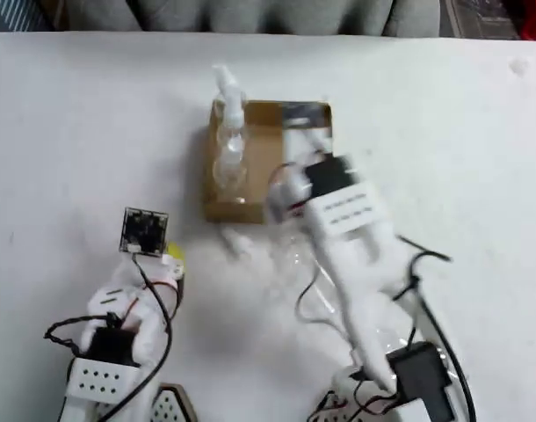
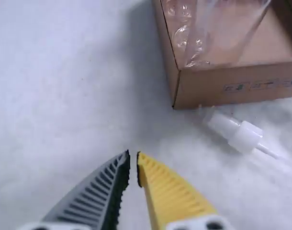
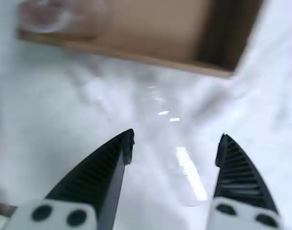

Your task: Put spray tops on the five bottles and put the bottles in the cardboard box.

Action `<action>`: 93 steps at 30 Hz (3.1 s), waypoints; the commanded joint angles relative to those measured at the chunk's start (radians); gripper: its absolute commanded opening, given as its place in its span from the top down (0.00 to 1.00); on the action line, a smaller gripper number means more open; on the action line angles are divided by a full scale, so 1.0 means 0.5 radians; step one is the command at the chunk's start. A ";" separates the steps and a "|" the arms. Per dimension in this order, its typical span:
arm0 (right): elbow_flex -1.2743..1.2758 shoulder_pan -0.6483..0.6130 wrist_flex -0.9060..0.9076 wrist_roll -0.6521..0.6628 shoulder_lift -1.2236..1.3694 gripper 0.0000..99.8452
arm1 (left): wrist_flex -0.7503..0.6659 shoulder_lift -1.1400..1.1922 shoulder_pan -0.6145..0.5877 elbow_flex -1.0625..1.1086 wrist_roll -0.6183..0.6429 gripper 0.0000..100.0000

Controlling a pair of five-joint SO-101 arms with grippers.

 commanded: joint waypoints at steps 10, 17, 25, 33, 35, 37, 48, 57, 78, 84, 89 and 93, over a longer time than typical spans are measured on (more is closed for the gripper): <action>-0.071 0.738 -0.066 1.801 0.106 0.90 | -0.055 -0.038 -0.008 -0.012 0.006 0.98; -0.074 0.802 -0.066 3.333 0.422 0.90 | -0.052 -0.038 -0.011 -0.012 0.006 0.98; -0.071 0.802 -0.109 3.759 0.600 0.77 | -0.052 -0.038 -0.014 -0.012 0.006 0.98; -0.068 0.760 -0.265 3.876 0.824 0.76 | -0.052 -0.038 -0.008 -0.012 0.003 0.98; -0.071 0.747 -0.275 3.882 0.879 0.76 | -0.052 -0.038 -0.008 -0.012 0.003 0.98; -0.074 0.729 -0.278 3.885 0.922 0.76 | -0.052 -0.038 -0.008 -0.012 0.003 0.98; -0.077 0.717 -0.351 3.851 1.020 0.99 | -0.052 -0.038 -0.011 -0.012 0.003 0.98; -0.221 0.864 -0.446 3.127 0.882 0.98 | -0.052 -0.038 -0.017 -0.012 0.003 0.98; -0.267 0.520 0.321 1.037 0.048 0.98 | -0.052 -0.038 -0.020 -0.012 0.003 0.98; -0.267 -0.017 0.465 0.727 -0.087 0.98 | -0.049 -0.038 -0.020 -0.012 0.003 0.98; -0.249 -0.453 0.407 0.377 -0.091 0.98 | -0.025 -0.041 -0.020 -0.012 0.003 0.98; -0.110 -0.677 0.149 0.138 -0.091 0.98 | -0.021 -0.041 -0.020 -0.012 0.003 0.98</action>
